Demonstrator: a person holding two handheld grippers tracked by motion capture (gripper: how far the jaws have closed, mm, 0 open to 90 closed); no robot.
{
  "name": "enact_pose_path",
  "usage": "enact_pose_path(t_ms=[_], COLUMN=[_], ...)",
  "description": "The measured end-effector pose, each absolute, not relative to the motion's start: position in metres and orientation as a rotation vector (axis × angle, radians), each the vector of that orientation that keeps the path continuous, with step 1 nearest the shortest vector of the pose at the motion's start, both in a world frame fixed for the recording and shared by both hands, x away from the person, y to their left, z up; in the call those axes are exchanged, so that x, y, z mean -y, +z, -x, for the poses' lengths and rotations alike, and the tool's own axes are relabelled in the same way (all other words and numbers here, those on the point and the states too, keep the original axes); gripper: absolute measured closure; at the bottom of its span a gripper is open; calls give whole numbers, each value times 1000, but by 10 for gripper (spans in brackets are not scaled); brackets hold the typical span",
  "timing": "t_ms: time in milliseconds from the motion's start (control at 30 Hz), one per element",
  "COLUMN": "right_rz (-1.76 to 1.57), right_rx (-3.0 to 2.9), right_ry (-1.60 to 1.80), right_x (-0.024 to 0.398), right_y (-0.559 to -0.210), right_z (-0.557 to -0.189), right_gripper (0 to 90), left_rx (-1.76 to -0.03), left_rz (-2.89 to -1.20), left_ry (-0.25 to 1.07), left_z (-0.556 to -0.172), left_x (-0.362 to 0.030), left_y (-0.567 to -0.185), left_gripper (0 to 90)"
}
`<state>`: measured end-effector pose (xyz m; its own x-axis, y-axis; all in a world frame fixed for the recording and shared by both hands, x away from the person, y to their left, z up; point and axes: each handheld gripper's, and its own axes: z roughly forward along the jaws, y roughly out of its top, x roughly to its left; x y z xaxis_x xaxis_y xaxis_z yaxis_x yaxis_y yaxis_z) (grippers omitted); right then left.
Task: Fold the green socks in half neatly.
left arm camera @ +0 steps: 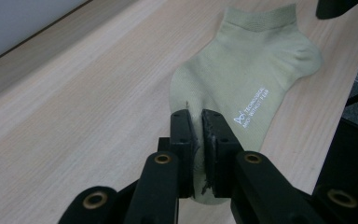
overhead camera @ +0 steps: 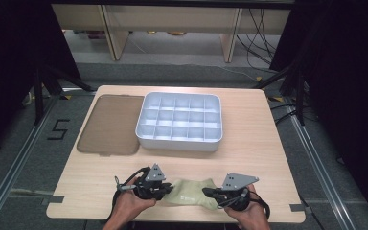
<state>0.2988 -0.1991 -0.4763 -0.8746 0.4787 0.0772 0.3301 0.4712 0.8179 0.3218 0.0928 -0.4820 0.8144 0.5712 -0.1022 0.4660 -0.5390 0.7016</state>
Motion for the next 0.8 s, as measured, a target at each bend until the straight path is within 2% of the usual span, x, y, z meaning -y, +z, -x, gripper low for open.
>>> enact_pose_path(t_ms=[467,800], right_rz=[-606,-561], right_rx=[-2715,-2778], right_ry=[1270,1220], right_x=[149,132], right_y=[-501,-512], right_z=[-310,-314], right_gripper=[900,900], left_rx=[-740,-758], left_rz=[-2246,-2253], left_ry=[157,159], left_z=[-323,-325], left_x=[-98,-107], left_y=[-474,-470], left_gripper=[826,825])
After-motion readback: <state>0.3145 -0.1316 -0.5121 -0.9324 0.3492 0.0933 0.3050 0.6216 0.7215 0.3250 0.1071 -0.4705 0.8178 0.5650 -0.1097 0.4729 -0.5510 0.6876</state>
